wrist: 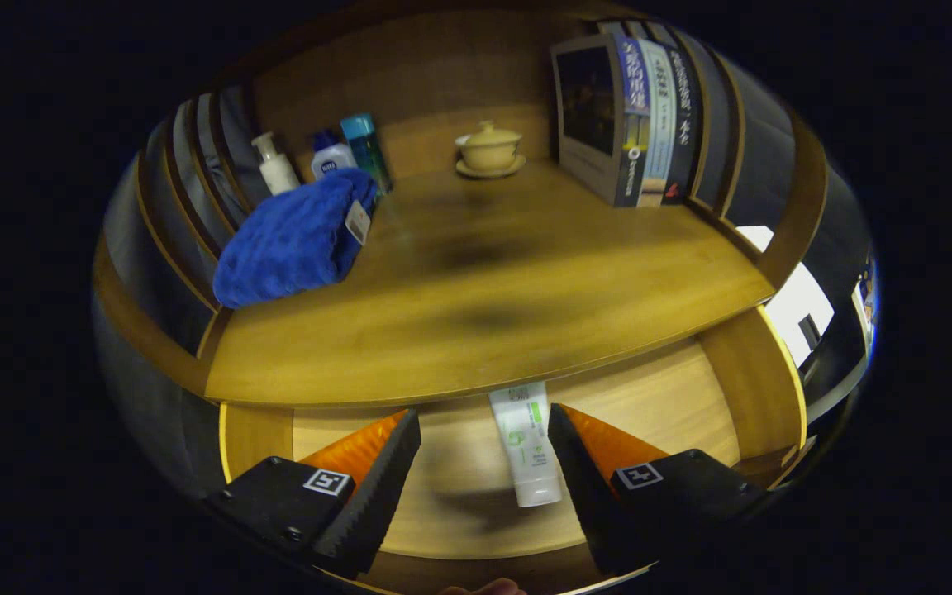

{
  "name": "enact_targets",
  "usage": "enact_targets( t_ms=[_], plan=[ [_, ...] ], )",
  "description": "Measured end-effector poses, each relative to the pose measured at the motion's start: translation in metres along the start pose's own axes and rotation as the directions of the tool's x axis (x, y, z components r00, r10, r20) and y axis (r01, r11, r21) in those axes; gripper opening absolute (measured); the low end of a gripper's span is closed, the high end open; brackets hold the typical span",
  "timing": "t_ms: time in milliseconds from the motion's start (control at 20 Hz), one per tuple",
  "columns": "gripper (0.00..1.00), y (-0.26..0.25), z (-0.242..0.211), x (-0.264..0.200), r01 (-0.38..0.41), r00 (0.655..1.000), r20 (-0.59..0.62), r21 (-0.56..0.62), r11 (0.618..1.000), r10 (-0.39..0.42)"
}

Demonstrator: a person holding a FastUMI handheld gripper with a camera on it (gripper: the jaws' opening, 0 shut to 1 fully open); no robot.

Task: Pull open the drawer, take out the items inside it, and place them on the countertop above the cabinet.

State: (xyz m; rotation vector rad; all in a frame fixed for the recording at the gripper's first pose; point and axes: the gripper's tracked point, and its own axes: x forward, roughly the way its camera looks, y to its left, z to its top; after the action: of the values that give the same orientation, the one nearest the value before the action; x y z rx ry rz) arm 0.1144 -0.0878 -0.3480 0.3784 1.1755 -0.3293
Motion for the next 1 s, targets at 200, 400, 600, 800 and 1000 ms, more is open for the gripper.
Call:
enact_targets(
  t_ms=[200,400,600,800,1000],
  plan=[
    [1.0,-0.01,-0.023,0.03,0.044,0.993,-0.109,-0.002,0.999,-0.043],
    [1.0,-0.027,-0.036,0.027,0.097,0.979,-0.184,0.042,0.994,-0.088],
    [0.91,-0.028,-0.055,0.034,0.098,0.956,-0.285,0.067,0.993,-0.075],
    [0.73,-0.025,-0.072,0.031,0.107,0.933,-0.354,0.107,0.988,-0.063],
    [0.54,-0.015,-0.06,0.024,0.094,0.954,-0.298,0.183,0.979,-0.035]
  ],
)
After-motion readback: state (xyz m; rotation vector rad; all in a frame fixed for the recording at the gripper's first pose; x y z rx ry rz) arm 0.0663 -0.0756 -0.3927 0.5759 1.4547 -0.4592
